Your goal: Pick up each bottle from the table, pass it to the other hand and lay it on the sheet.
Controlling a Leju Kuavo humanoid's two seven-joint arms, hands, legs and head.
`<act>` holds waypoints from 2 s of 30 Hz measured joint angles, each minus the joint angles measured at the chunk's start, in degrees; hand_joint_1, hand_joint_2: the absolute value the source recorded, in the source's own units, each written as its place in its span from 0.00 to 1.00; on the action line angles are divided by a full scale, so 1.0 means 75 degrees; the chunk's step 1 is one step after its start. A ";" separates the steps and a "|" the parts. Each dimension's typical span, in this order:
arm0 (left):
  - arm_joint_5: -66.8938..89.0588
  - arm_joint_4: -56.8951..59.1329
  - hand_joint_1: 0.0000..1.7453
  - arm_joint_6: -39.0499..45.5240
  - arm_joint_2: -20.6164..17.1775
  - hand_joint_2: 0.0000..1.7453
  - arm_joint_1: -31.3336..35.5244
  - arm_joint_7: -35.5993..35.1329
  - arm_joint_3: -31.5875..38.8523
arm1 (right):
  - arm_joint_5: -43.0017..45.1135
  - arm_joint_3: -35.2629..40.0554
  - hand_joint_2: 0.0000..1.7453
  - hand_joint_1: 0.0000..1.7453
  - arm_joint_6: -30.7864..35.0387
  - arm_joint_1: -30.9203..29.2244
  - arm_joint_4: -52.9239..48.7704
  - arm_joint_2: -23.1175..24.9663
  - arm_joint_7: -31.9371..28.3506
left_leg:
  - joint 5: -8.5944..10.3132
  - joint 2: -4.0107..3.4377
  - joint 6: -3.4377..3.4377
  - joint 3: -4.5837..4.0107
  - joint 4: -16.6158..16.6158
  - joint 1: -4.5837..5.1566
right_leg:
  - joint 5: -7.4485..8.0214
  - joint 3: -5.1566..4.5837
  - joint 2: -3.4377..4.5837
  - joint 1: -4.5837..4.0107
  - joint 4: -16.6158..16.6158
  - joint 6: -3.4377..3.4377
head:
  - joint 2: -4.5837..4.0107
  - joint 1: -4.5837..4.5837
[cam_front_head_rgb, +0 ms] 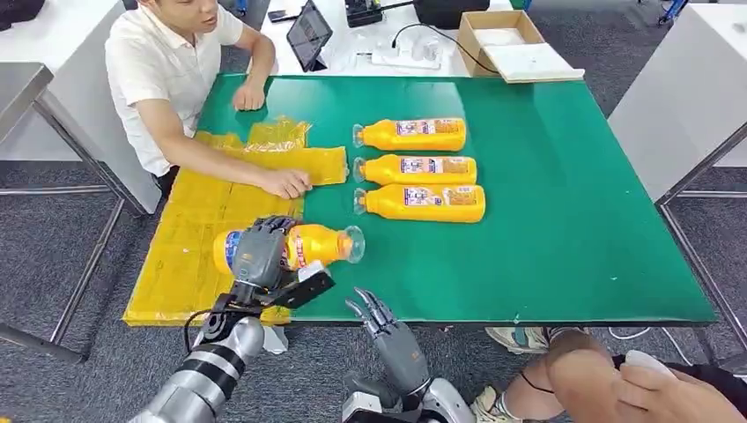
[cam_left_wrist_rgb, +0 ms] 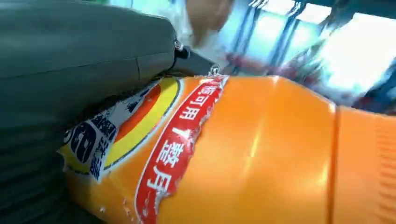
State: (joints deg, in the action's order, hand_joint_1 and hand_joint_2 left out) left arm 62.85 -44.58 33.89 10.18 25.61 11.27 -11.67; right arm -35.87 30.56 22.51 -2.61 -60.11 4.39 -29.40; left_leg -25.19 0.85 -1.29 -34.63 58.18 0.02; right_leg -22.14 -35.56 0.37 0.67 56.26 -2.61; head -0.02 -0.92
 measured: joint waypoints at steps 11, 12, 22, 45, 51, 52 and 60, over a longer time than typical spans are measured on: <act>0.0763 0.1969 1.00 -0.1908 -0.0105 1.00 0.1395 -0.1290 -0.0684 | -0.0061 0.0131 0.00 0.00 -0.0198 0.0061 0.0000 -0.0006 0.0221 | -0.0002 0.0000 0.0002 -0.0001 0.0000 -0.0002 | -0.0002 -0.0001 0.0001 -0.0001 0.0001 0.0002 | 0.0000 -0.0003; 0.0754 0.2068 1.00 -0.1975 -0.0111 1.00 0.1456 -0.1298 -0.0699 | -0.0055 0.0131 0.00 0.00 -0.0207 0.0063 0.0000 -0.0006 0.0224 | -0.0002 0.0000 0.0002 0.0000 0.0000 -0.0002 | -0.0002 -0.0001 0.0001 -0.0001 0.0001 0.0002 | 0.0000 -0.0003; 0.0019 0.2549 0.00 -0.2987 -0.0122 1.00 0.1906 -0.0793 -0.0731 | 0.0015 0.0131 0.00 0.00 -0.0242 0.0059 0.0137 -0.0026 0.0256 | 0.0002 0.0000 0.0003 0.0005 0.0000 -0.0003 | -0.0002 0.0005 0.0001 -0.0002 0.0003 0.0002 | 0.0000 0.0000; -0.5130 0.1466 0.00 -0.4776 0.0070 1.00 0.1426 0.2910 0.0251 | 0.0373 0.0047 0.00 0.00 0.0044 -0.0279 0.0965 -0.0035 -0.0350 | 0.0001 0.0006 0.0002 -0.0001 0.0000 -0.0001 | -0.0003 0.0007 0.0000 0.0001 0.0002 0.0001 | 0.0000 -0.0003; -0.8690 -0.1134 0.00 -0.5414 0.0166 1.00 0.0203 0.3213 0.0304 | 0.0595 0.0047 0.00 0.00 0.0234 -0.0268 0.1064 -0.0032 -0.0534 | -0.0004 0.0005 0.0002 -0.0003 0.0000 0.0000 | -0.0005 0.0003 0.0000 0.0001 0.0000 0.0000 | 0.0000 -0.0006; -0.9132 -0.1596 0.00 -0.5504 0.0184 1.00 -0.0024 0.3198 0.0303 | 0.0606 0.0046 0.00 0.00 0.0306 -0.0261 0.1064 -0.0032 -0.0577 | -0.0005 0.0005 0.0002 -0.0003 0.0000 0.0000 | -0.0005 0.0002 0.0001 0.0001 0.0000 0.0001 | 0.0000 0.0000; -0.9650 -0.3453 0.00 -0.5630 0.0233 1.00 -0.0882 0.3149 0.0306 | 0.0647 0.0052 0.00 0.00 0.0385 -0.0197 0.1064 -0.0035 -0.0641 | -0.0004 0.0006 0.0001 -0.0004 0.0000 0.0000 | -0.0007 0.0000 0.0000 0.0000 -0.0001 0.0001 | 0.0000 0.0000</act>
State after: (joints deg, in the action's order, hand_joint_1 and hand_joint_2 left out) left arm -9.53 -70.48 -8.33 11.93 18.99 34.88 -9.38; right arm -31.02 30.95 25.40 -4.09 -52.13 4.13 -34.21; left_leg -25.22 0.89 -1.28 -34.66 58.17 0.02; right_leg -22.19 -35.56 0.37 0.67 56.26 -2.60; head -0.02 -0.92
